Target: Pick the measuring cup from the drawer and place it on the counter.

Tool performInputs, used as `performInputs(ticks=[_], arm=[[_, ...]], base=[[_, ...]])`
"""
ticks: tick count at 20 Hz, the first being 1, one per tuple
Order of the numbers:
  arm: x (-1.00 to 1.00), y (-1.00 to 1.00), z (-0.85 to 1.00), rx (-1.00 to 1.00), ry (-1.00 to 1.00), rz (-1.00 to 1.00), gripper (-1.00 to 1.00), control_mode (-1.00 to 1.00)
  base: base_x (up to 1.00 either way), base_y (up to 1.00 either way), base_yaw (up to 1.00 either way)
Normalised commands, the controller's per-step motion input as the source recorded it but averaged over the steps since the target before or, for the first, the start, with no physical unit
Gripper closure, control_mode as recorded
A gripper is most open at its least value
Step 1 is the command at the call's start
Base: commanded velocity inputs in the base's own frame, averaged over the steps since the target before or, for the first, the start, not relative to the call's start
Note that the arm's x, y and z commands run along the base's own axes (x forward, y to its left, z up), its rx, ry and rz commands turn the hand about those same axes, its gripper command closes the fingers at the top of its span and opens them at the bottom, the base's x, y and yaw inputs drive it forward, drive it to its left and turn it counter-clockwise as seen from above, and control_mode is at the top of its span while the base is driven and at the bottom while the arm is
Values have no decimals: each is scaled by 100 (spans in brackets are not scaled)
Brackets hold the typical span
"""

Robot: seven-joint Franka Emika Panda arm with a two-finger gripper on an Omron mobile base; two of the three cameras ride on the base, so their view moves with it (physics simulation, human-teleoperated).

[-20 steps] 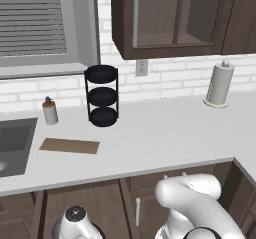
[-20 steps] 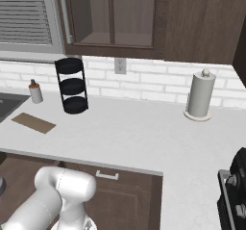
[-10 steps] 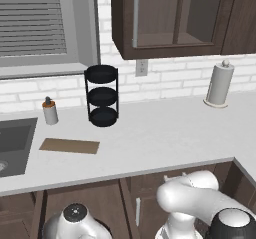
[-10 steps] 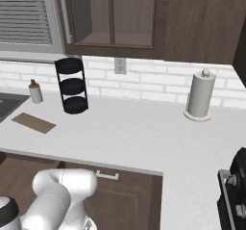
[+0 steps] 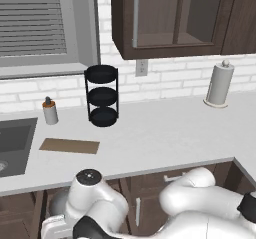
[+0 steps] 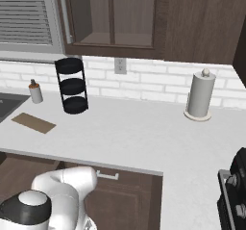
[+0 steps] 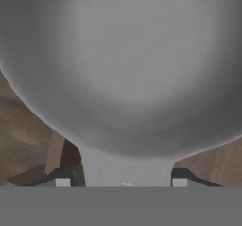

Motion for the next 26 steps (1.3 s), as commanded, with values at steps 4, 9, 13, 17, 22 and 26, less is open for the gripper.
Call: performInputs(ticks=[4, 9, 13, 17, 22, 26], arm=[[33, -34, 100, 1, 3, -15, 100, -100], [68, -56, 95, 5, 9, -14, 100, -100], [84, -89, 50, 3, 13, -19, 100, -100], [98, -95, 7, 0, 11, -23, 100, -100], [93, -100, -1, 0, 10, -16, 100, -100], [100, -100, -10, 0, 10, -10, 100, -100]], base=[[0, 0, 0], [0, 0, 0], [0, 0, 0], [0, 0, 0], [0, 0, 0], [0, 0, 0]])
